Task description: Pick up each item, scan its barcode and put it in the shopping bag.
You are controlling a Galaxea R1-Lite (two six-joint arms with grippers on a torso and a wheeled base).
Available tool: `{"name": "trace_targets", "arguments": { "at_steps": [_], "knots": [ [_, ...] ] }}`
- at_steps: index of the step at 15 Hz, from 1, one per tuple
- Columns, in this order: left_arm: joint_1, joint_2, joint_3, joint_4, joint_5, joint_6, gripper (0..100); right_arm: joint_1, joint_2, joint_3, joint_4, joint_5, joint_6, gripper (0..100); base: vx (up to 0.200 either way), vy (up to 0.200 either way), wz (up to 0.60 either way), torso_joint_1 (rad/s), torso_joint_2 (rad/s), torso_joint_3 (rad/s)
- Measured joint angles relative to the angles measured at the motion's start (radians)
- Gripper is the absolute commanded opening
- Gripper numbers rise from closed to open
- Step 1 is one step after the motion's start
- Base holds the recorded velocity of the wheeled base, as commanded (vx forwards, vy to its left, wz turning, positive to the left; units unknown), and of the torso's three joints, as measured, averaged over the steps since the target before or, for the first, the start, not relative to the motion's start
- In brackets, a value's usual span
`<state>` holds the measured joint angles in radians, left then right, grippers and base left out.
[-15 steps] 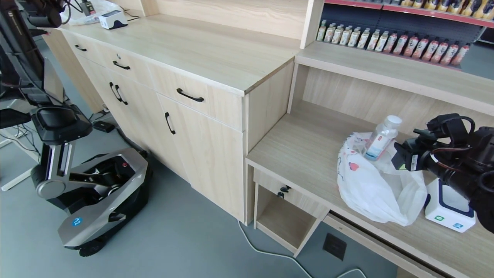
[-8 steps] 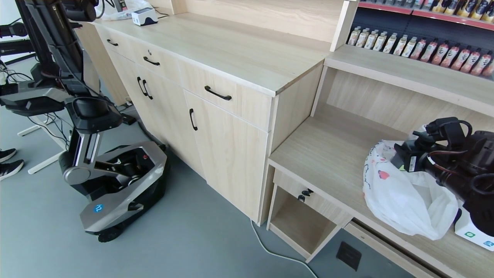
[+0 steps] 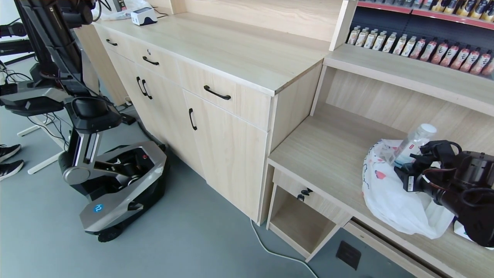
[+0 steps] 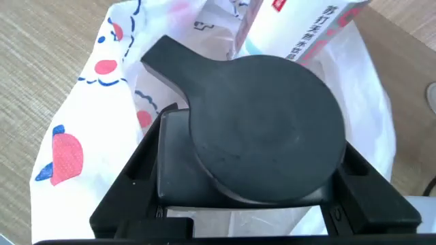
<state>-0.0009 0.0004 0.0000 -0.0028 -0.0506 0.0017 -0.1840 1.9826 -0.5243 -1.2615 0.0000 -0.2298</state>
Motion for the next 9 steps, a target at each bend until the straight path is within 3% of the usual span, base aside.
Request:
{"name": "trace_targets", "arguments": {
  "at_steps": [4,9],
  "knots": [
    [0.000,0.000,0.000,0.000,0.000,0.000,100,0.005,0.075,0.004,-0.107,0.000,0.006,0,0.000,0.000,0.00,0.000,0.00,0.000],
    [0.000,0.000,0.000,0.000,0.000,0.000,100,0.008,0.142,0.005,-0.120,0.000,0.005,0,0.000,0.000,0.00,0.000,0.00,0.000]
  ]
}}
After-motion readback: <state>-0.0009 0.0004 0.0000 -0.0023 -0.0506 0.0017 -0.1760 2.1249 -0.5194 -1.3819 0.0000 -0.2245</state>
